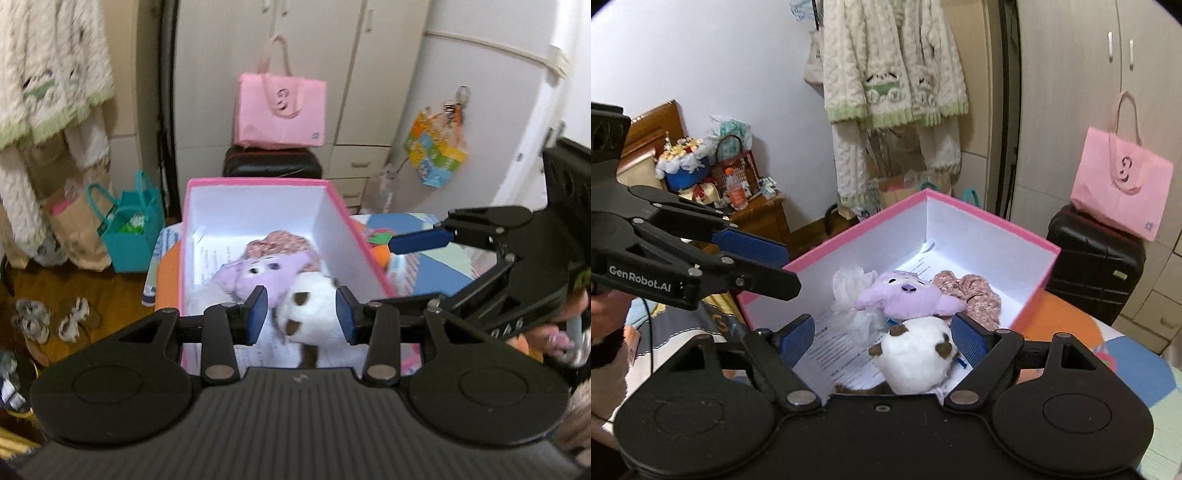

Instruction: Organize soft objects

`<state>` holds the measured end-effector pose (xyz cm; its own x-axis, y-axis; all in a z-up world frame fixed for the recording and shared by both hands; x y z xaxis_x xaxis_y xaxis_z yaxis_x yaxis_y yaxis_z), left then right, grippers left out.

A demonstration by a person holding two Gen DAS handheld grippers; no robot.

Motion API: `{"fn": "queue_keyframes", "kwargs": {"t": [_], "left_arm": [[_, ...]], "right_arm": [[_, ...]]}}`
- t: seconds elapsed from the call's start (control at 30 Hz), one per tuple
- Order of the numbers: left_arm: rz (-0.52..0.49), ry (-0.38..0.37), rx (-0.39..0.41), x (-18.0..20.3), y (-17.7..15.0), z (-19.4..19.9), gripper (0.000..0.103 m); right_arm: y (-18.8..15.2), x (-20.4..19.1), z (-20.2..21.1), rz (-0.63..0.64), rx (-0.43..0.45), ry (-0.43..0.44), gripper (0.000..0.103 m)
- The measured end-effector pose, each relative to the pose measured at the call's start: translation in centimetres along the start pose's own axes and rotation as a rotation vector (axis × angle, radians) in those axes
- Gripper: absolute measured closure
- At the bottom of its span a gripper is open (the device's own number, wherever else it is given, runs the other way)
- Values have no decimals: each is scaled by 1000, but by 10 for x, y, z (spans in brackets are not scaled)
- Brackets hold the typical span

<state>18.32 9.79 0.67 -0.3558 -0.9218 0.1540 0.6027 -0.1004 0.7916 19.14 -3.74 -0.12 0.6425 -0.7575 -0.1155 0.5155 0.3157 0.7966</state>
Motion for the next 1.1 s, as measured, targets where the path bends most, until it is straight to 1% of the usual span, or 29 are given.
{"fn": "queue_keyframes", "kwargs": {"t": [0.1,0.23,0.4,0.5,0.6,0.7,0.87,0.97,1.03,1.1], "left_arm": [[-46,-19,15,18,-1,12,62],[-95,-65,15,42,-5,21,62],[-149,-103,-3,71,-12,19,60],[-179,-129,-22,91,-15,12,60],[-202,-159,-39,110,-18,6,60],[-216,-174,-62,126,-19,-5,60],[-242,-154,-85,150,-23,-27,60],[-218,-151,-107,161,-30,-44,60],[-203,-145,-120,167,-35,-55,60],[-196,-124,-121,173,-39,-66,60]], "right_arm": [[-4,5,25,-12,21,-13,18],[-14,17,57,-44,42,-43,18],[-32,32,86,-80,63,-78,18],[-45,42,96,-98,73,-94,18],[-56,51,101,-115,78,-97,18],[-66,62,103,-135,78,-94,18],[-75,78,103,-142,87,-71,18],[-83,87,101,-147,98,-50,18],[-88,93,97,-143,103,-53,18],[-92,100,92,-132,107,-58,18]]}}
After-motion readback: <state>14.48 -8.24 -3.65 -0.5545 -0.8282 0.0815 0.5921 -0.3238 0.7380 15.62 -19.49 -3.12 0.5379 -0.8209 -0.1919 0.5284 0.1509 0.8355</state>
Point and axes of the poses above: each gripper's, at about its wrist camera, not at the fingertips, and z roughly against the way its jaws point, x to its right, y to its top, the point moved 4 cm from there along -z, roughly the way its jaws point, and after that the axes turned 2 degrees about x, right-handed, at the moved point
